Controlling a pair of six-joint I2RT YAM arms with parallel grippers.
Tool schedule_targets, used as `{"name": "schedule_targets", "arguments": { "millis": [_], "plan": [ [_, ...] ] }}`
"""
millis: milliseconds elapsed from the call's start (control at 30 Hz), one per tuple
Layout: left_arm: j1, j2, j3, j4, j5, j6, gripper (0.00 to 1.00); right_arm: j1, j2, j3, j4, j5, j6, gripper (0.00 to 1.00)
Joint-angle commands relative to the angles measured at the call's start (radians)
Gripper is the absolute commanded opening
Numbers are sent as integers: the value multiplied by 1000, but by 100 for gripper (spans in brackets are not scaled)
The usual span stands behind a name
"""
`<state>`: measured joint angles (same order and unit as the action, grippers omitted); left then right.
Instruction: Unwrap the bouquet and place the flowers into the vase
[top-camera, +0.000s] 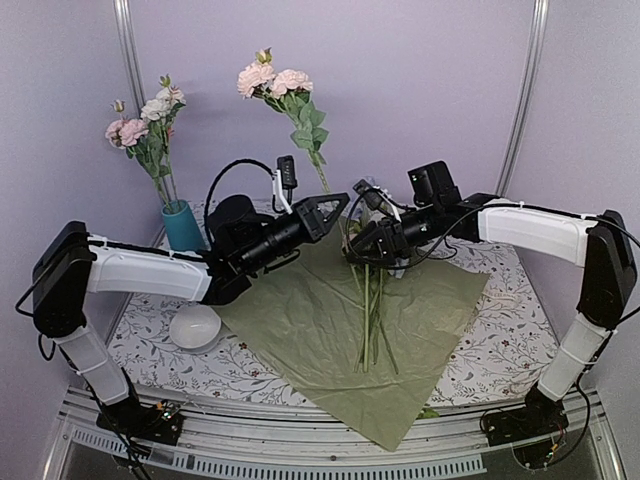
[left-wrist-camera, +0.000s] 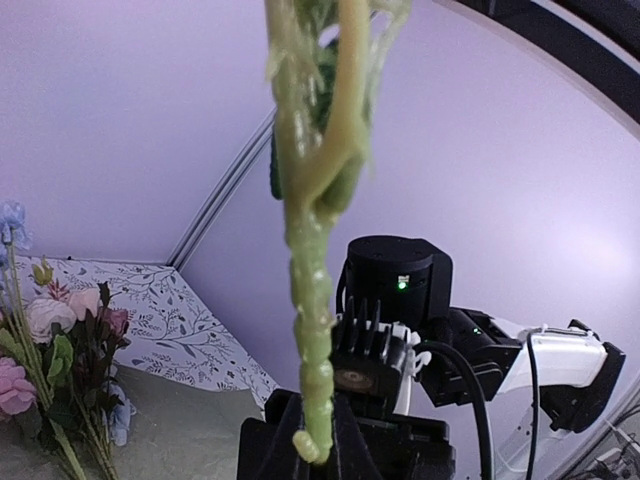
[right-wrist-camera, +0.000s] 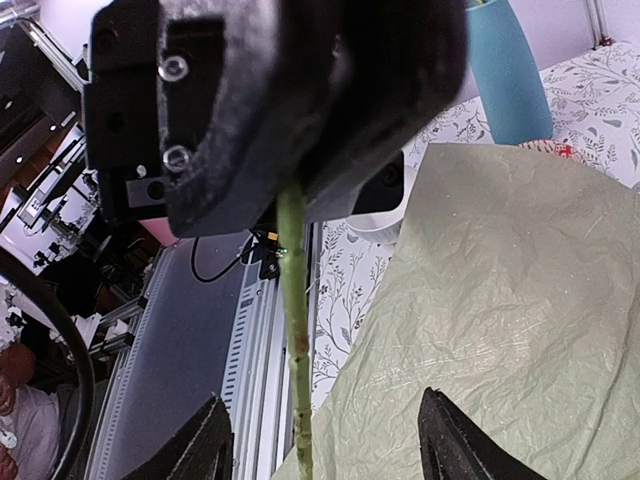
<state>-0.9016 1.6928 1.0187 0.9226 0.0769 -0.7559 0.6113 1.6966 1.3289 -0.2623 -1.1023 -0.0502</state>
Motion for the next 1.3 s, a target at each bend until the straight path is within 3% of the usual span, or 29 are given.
{"name": "schedule_targets", "arguments": {
  "millis": [0, 133, 167, 233, 300, 367, 633, 800, 1067, 1167, 1200, 1267],
  "plan": [
    [-16, -37, -17, 59, 4, 10, 0, 35, 33, 18, 44, 18, 34, 59],
    [-16, -36, -20, 61, 13, 14, 0, 39, 35, 8, 40, 8, 21, 19],
    [-16, -38, -22, 63, 16, 20, 4, 40, 32, 5, 36, 9, 14, 10],
    [-14, -46, -25, 47, 9, 25, 25, 40, 22, -9, 28, 19, -7, 0],
    [-14, -64, -35, 32, -16, 42, 40, 40, 9, -29, 23, 36, -35, 0],
    [-15, -86, -51, 22, -51, 62, 48, 40, -4, -49, 14, 45, -57, 0],
    [14, -139, -64, -29, -129, 101, 55, 41, -27, -89, 10, 57, -93, 0],
    [30, -115, -22, -90, -145, 74, 51, 43, -34, -91, 9, 61, -100, 0],
    [40, -95, -19, -44, -121, 66, 14, 45, -34, -106, 1, 85, -120, 0],
    [53, -96, -22, -37, -85, 66, 6, 46, -35, -103, -1, 100, -128, 0],
    [57, -99, -25, -35, -75, 66, 3, 45, -36, -99, -8, 102, -131, 3],
    [63, -109, -33, -37, -56, 63, 0, 43, -40, -84, -45, 108, -159, 26]
  ]
}}
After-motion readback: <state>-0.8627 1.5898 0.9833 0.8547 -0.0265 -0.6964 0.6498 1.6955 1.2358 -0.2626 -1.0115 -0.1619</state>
